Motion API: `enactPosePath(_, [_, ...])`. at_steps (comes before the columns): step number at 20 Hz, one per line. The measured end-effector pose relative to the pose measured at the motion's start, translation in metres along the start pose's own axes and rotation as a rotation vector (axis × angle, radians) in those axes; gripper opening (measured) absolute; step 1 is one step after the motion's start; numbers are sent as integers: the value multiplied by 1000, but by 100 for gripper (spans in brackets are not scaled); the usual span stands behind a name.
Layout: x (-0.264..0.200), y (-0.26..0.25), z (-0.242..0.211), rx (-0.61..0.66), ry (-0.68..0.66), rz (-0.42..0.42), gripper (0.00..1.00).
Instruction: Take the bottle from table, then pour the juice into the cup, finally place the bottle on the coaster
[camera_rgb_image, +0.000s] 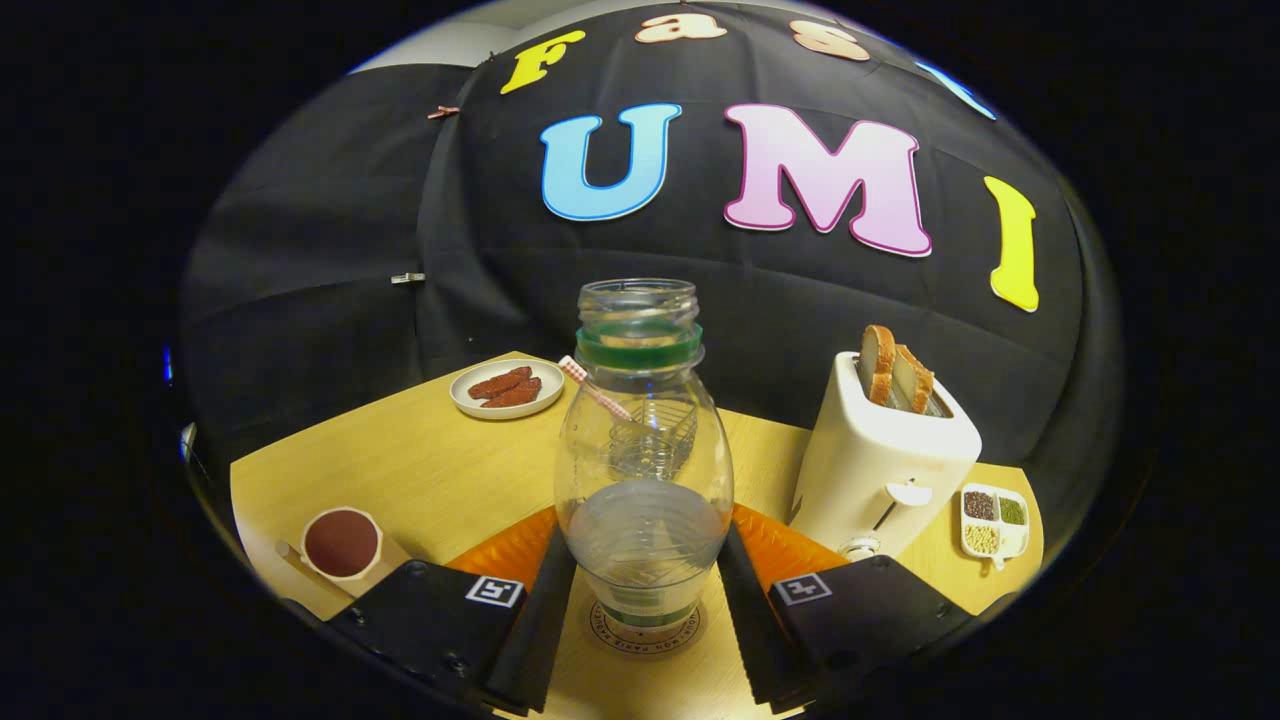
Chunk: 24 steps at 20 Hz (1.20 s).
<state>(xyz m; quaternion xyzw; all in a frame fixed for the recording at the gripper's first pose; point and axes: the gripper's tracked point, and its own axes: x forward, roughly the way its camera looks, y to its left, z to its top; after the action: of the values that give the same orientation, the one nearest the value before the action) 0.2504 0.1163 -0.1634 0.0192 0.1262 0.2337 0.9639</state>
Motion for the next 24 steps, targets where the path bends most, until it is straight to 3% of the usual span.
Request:
enactPosePath(14, [0,-3,-26,32,33,-1,79])
enactPosePath(16, [-2,0,-24,38,30,13,86])
enactPosePath(17, [-4,-1,-22,38,28,10,98])
enactPosePath(18, [-5,-3,-21,38,28,7,100])
enactPosePath(24, [-21,0,-20,14,52,13,100])
